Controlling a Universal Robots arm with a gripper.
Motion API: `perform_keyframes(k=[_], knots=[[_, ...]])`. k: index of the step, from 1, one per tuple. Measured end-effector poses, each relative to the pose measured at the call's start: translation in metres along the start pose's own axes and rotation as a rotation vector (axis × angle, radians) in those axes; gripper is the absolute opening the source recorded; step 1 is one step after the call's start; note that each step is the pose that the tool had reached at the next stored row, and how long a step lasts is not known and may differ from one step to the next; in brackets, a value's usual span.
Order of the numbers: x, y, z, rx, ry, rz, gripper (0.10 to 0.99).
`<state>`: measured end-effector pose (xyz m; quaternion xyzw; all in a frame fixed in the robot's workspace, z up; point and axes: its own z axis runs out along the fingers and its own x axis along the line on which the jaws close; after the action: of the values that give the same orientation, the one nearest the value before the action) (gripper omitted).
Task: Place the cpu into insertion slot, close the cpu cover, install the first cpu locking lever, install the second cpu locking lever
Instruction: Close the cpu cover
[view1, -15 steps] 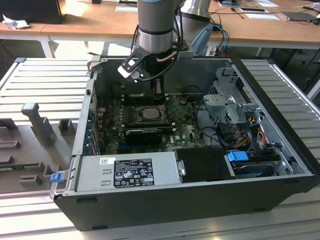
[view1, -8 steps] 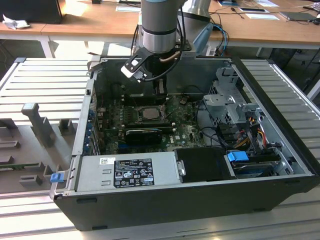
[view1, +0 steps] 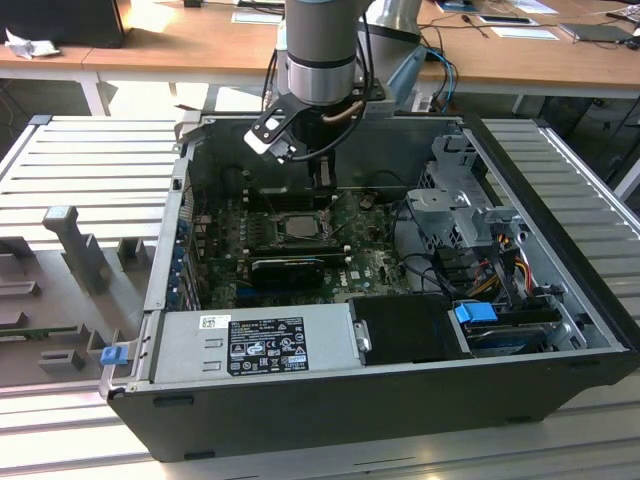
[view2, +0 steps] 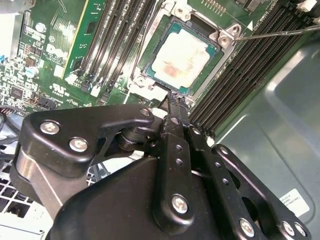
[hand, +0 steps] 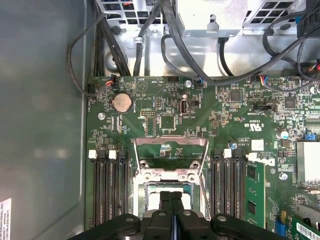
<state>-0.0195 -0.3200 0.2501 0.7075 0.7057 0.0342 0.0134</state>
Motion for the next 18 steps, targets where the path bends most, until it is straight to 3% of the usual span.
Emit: perform_keyframes(k=[6,10,18], knots=[[0.0002,0.0044,-0.0005,0.0,0.0,0.0,0.106],[0.0005,0.005,-0.0081,0.001,0.0,0.0,0.106],[0.0019,0.0129,-0.0109,0.003,-0.0004,0.0,0.106]])
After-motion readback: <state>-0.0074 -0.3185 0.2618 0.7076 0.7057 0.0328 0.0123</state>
